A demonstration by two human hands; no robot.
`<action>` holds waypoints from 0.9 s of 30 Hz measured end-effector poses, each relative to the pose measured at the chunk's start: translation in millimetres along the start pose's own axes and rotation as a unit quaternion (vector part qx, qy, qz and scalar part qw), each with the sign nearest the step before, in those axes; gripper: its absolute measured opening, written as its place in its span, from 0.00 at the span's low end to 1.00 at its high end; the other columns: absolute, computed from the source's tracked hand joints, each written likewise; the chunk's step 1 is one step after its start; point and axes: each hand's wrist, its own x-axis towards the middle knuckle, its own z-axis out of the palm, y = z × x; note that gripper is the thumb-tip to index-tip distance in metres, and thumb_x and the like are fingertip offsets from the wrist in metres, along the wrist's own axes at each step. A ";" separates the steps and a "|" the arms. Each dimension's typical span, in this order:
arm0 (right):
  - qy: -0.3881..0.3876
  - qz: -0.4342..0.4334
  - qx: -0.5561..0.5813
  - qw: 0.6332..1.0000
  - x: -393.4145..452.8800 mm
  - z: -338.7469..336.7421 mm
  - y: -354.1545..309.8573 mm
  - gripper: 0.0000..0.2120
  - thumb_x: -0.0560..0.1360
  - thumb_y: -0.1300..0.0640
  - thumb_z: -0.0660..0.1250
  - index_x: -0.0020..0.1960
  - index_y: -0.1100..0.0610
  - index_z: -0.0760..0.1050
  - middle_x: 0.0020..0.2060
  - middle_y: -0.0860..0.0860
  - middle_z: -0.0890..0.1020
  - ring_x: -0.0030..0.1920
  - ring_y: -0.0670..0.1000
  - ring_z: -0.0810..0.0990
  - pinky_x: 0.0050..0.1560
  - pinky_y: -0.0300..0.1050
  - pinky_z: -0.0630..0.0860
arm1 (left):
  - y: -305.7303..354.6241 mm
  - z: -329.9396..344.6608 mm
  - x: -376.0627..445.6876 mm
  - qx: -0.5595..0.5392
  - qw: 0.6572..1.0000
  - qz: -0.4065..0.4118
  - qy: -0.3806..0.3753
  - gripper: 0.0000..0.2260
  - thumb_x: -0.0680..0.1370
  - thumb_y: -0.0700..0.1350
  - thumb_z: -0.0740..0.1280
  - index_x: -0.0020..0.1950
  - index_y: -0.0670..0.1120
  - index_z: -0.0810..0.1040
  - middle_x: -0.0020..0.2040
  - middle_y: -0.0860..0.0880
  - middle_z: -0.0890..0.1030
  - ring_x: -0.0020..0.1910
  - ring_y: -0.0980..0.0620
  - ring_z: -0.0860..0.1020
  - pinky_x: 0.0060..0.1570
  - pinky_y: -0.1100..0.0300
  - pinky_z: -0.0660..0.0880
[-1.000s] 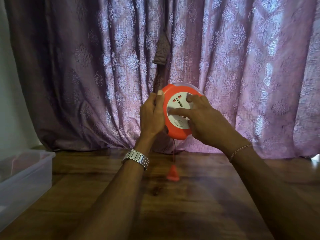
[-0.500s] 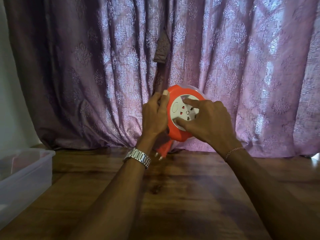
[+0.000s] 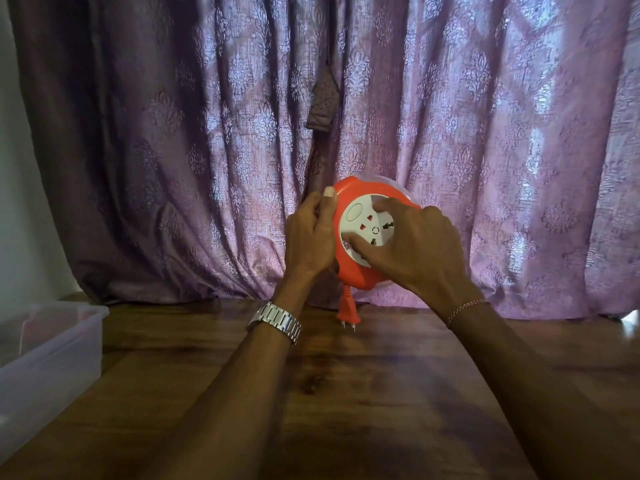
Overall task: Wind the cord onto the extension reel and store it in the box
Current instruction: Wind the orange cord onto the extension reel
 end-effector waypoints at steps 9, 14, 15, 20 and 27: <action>-0.126 -0.204 -0.007 0.971 15.1 -17.9 15.8 0.15 0.73 0.53 0.67 0.59 0.41 0.76 0.61 0.53 0.74 0.57 0.56 0.68 0.53 0.52 0.74 | 0.4 -5.7 1.6 -0.013 1.000 -0.002 0.007 0.28 0.78 0.68 0.54 0.42 0.45 0.76 0.38 0.44 0.82 0.41 0.40 0.81 0.45 0.38 0.79; -0.194 -0.200 -0.065 0.958 12.1 -18.3 8.5 0.26 0.72 0.61 0.69 0.64 0.37 0.74 0.70 0.57 0.67 0.64 0.61 0.65 0.59 0.57 0.71 | 0.1 -4.5 1.5 -0.013 1.000 -0.002 0.004 0.29 0.78 0.69 0.54 0.45 0.44 0.78 0.40 0.41 0.83 0.42 0.39 0.83 0.46 0.37 0.80; -0.178 -0.204 -0.069 0.960 11.7 -18.2 7.2 0.25 0.71 0.60 0.70 0.63 0.38 0.76 0.68 0.58 0.69 0.63 0.61 0.67 0.56 0.58 0.73 | 0.7 -4.6 1.2 -0.015 1.000 -0.006 0.002 0.30 0.78 0.70 0.54 0.46 0.44 0.78 0.40 0.40 0.83 0.43 0.39 0.83 0.46 0.36 0.80; -0.135 -0.202 -0.099 0.965 11.4 -12.3 8.7 0.22 0.69 0.56 0.73 0.59 0.36 0.78 0.59 0.58 0.76 0.54 0.62 0.75 0.45 0.54 0.72 | 2.6 -5.2 1.0 -0.009 1.000 -0.005 -0.001 0.27 0.79 0.66 0.56 0.45 0.43 0.78 0.40 0.43 0.84 0.42 0.42 0.84 0.44 0.39 0.81; -0.128 -0.134 -0.054 0.981 3.5 -4.5 5.5 0.26 0.62 0.40 0.76 0.59 0.33 0.76 0.51 0.58 0.77 0.51 0.59 0.80 0.43 0.52 0.78 | 6.1 -4.7 -0.8 0.006 1.000 -0.005 -0.015 0.22 0.82 0.60 0.57 0.46 0.43 0.79 0.41 0.46 0.84 0.42 0.45 0.84 0.45 0.42 0.81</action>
